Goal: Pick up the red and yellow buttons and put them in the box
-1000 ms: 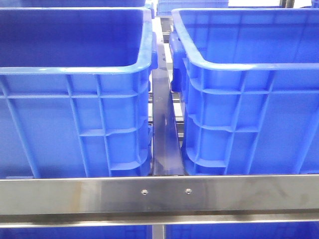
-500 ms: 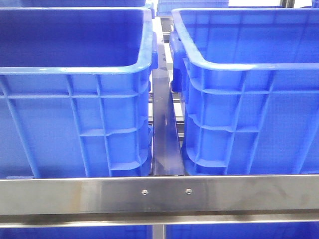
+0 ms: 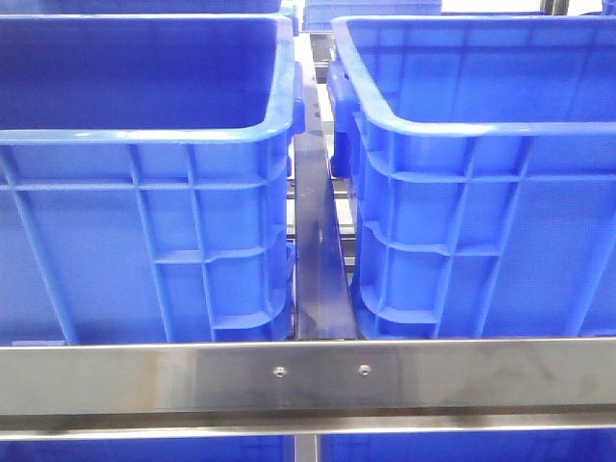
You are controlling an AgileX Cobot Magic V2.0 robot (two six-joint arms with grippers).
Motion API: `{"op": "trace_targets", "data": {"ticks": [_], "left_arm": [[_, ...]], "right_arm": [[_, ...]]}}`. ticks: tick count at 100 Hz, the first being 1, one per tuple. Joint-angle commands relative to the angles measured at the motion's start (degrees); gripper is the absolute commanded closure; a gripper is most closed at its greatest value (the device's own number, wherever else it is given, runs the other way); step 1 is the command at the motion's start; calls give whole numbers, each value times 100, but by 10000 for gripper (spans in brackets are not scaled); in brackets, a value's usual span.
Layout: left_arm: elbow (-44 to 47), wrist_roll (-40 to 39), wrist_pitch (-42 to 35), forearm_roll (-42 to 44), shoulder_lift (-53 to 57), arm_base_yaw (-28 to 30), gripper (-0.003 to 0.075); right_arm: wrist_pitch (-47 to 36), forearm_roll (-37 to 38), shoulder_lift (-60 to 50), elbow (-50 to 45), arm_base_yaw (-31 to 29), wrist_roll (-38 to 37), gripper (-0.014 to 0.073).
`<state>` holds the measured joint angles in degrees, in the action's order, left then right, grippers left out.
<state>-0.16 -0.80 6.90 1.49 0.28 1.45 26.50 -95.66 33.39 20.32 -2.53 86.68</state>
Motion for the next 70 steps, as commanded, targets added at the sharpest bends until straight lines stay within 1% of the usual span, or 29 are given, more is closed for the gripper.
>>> {"op": "trace_targets", "data": {"ticks": [1, 3, 5, 6, 8, 70], "left_arm": [[254, -172, -929, -85, 184, 27, 740], [355, -172, -1056, -89, 169, 27, 740], [335, -172, -920, -89, 182, 27, 740], [316, -172, -690, -89, 182, 27, 740], [303, -172, -638, -89, 182, 27, 740], [331, -172, -690, -100, 182, 27, 740]], "right_arm": [[129, -190, -6, 141, -17, 47, 663], [129, -190, -6, 141, -17, 47, 663], [129, -190, -6, 135, -17, 47, 663], [129, -190, -6, 135, -17, 47, 663], [129, -190, -6, 135, -17, 47, 663], [134, -195, 1, 135, -17, 47, 663]]}}
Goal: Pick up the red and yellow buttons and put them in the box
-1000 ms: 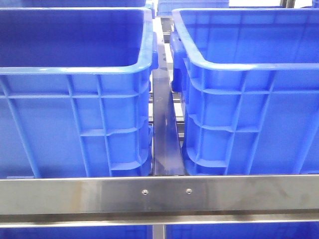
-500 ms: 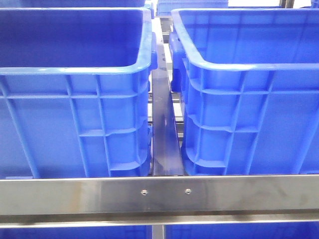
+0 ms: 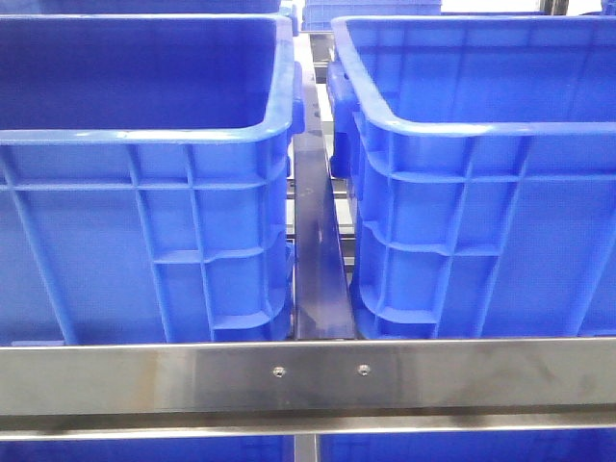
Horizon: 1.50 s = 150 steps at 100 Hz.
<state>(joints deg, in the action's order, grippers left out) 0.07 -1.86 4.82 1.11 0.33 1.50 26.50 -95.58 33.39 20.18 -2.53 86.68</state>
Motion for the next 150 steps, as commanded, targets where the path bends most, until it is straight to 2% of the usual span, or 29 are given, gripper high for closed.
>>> {"op": "trace_targets", "data": {"ticks": [1, 41, 52, 73, 108, 115, 123, 130, 138, 150], "left_arm": [[307, -67, -482, -62, 177, 22, 740], [307, -67, -482, -62, 177, 22, 740], [307, -67, -482, -62, 177, 22, 740], [307, -67, -482, -62, 177, 22, 740], [307, -67, -482, -62, 177, 22, 740], [307, -67, -482, -62, 177, 22, 740], [307, -67, -482, -62, 177, 22, 740], [307, -67, -482, -62, 177, 22, 740], [307, -67, -482, -62, 177, 22, 740], [307, -67, -482, -62, 177, 22, 740]], "right_arm": [[134, -204, 1, 149, -17, 47, 663], [126, -204, 1, 149, -17, 47, 663], [74, -204, 1, 149, 215, 47, 663], [258, -204, 1, 149, 216, 47, 663], [94, -198, 1, 149, 210, 47, 663], [-144, -148, 1, 149, 210, 81, 663], [-651, 344, 1, 149, 210, 82, 663], [-923, 831, 1, 154, 210, -211, 663], [-1145, 1566, -22, 168, 210, -991, 663], [-1264, 3107, -119, 199, 210, -2461, 663]]}}
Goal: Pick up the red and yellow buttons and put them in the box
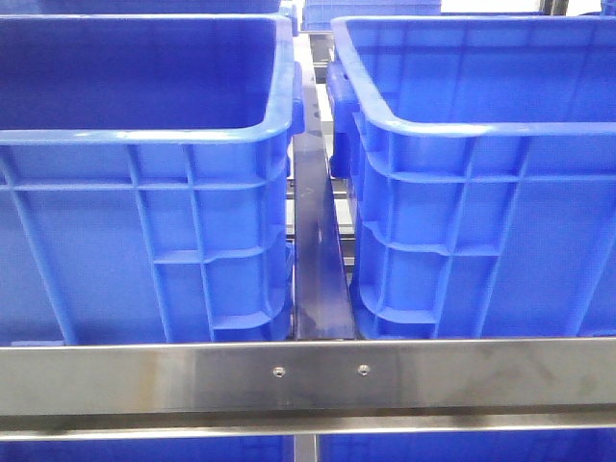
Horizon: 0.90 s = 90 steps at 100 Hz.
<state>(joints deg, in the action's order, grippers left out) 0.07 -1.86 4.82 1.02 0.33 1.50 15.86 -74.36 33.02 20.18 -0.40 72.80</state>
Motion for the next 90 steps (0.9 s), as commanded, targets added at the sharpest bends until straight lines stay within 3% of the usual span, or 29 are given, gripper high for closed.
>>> {"op": "trace_targets", "data": {"ticks": [1, 40, 53, 73, 90], "left_arm": [[307, -67, -482, -53, 177, 22, 740], [307, -67, -482, -53, 177, 22, 740], [307, -67, -482, -53, 177, 22, 740], [307, -67, -482, -53, 177, 22, 740], [307, -67, -482, -53, 177, 22, 740]], "right_arm": [[-212, 1148, -106, 199, -3, -1167, 663], [-2008, 5897, -785, 68, 536, -5838, 663], [-2874, 7096, -793, -232, 598, -7181, 663], [-2996, 7398, -819, -428, 538, -7438, 663], [-2878, 7473, -1045, -573, 129, -7473, 663]]}}
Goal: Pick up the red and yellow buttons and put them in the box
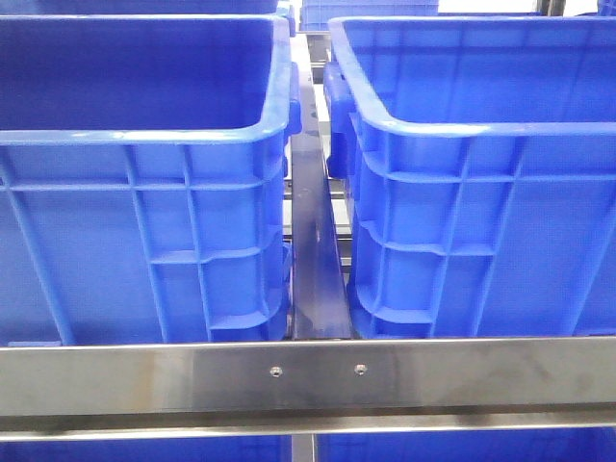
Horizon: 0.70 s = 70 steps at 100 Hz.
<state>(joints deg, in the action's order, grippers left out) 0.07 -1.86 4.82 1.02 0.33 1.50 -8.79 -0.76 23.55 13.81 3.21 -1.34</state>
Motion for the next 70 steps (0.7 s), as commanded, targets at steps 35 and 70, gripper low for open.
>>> {"op": "trace_targets", "data": {"ticks": [35, 70], "left_arm": [[297, -67, -482, -53, 177, 22, 740], [297, -67, -482, -53, 177, 22, 740]], "right_arm": [[-438, 374, -932, -971, -440, -368, 663], [48, 456, -2012, -1454, -440, -458, 663]]}}
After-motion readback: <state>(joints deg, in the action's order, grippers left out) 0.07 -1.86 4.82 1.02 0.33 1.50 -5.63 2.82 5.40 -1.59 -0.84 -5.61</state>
